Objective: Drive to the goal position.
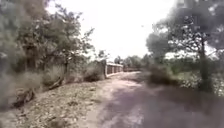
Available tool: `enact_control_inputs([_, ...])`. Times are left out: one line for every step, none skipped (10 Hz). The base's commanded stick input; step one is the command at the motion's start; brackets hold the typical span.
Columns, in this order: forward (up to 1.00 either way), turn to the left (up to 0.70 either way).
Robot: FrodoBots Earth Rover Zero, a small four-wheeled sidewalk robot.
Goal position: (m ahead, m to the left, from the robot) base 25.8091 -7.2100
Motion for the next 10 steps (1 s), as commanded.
enact_control_inputs([1.00,-0.35])
enact_control_inputs([1.00,-0.28])
enact_control_inputs([1.00,-0.21])
enact_control_inputs([1.00,-0.15])
enact_control_inputs([1.00,-0.08])
enact_control_inputs([1.00,-0.01])
enact_control_inputs([1.00,0.00])
enact_control_inputs([1.00,0.00])
enact_control_inputs([1.00,0.00])
enact_control_inputs([1.00,0.00])
